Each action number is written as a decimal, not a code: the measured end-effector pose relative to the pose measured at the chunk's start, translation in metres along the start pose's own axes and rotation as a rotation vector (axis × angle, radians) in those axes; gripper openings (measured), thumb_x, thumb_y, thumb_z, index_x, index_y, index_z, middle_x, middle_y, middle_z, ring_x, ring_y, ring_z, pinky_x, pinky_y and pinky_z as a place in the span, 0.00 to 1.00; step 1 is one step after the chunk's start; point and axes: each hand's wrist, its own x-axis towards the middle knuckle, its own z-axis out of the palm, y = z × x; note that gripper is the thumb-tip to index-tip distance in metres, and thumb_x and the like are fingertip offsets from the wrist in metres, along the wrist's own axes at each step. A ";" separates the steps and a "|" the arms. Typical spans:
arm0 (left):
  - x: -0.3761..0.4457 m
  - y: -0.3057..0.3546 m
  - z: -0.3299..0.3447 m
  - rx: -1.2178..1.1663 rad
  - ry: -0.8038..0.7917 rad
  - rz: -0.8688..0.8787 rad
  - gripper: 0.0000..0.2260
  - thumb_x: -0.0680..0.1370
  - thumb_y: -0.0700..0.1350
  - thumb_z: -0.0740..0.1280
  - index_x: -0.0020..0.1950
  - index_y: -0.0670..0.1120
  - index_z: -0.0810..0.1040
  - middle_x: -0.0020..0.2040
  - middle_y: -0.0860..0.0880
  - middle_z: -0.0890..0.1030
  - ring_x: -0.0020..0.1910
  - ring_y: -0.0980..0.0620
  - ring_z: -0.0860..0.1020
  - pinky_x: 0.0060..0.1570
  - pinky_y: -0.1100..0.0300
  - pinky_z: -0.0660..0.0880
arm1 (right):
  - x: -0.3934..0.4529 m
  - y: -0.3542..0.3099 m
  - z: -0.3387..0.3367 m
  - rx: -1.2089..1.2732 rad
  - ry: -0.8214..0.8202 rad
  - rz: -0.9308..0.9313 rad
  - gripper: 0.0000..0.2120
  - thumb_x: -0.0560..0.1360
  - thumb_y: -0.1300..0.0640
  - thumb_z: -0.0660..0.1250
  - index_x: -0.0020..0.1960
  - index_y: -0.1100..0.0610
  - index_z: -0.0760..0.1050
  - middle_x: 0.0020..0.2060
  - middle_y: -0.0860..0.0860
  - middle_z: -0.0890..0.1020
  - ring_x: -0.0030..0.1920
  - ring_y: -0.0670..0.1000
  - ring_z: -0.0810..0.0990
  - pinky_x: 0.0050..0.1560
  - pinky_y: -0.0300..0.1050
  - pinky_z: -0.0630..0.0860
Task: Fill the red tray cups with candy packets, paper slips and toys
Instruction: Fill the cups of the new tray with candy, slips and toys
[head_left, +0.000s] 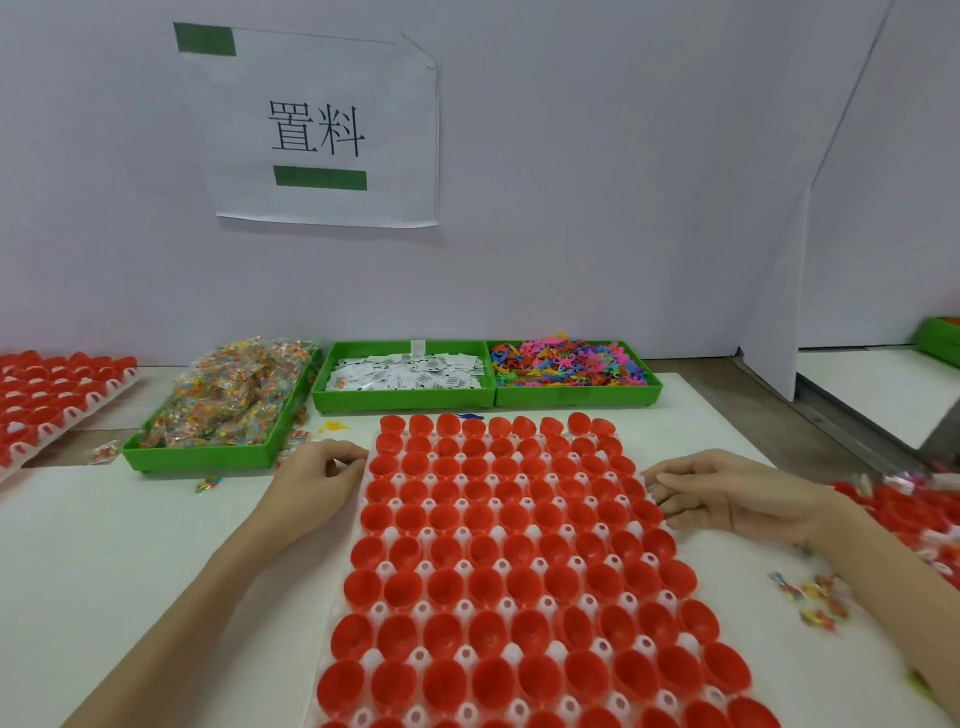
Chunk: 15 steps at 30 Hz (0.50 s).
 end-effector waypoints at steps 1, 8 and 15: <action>-0.001 0.002 0.001 -0.023 -0.007 -0.019 0.14 0.84 0.42 0.65 0.45 0.57 0.86 0.41 0.57 0.87 0.43 0.53 0.84 0.46 0.54 0.79 | 0.000 0.000 -0.001 -0.011 -0.010 -0.002 0.16 0.82 0.57 0.66 0.67 0.63 0.78 0.63 0.65 0.81 0.57 0.56 0.84 0.57 0.45 0.81; -0.009 0.013 0.009 -0.021 0.046 -0.083 0.18 0.86 0.46 0.61 0.39 0.49 0.83 0.31 0.57 0.81 0.40 0.52 0.78 0.50 0.52 0.69 | -0.002 0.002 -0.003 -0.007 -0.044 -0.020 0.16 0.83 0.58 0.65 0.69 0.62 0.77 0.65 0.66 0.79 0.60 0.56 0.83 0.59 0.45 0.81; -0.009 0.016 0.011 0.135 0.106 -0.087 0.18 0.85 0.44 0.59 0.39 0.42 0.79 0.35 0.49 0.79 0.41 0.49 0.77 0.52 0.50 0.67 | -0.004 0.003 0.003 0.016 0.039 -0.026 0.15 0.81 0.60 0.66 0.65 0.62 0.80 0.62 0.67 0.80 0.56 0.57 0.84 0.57 0.47 0.83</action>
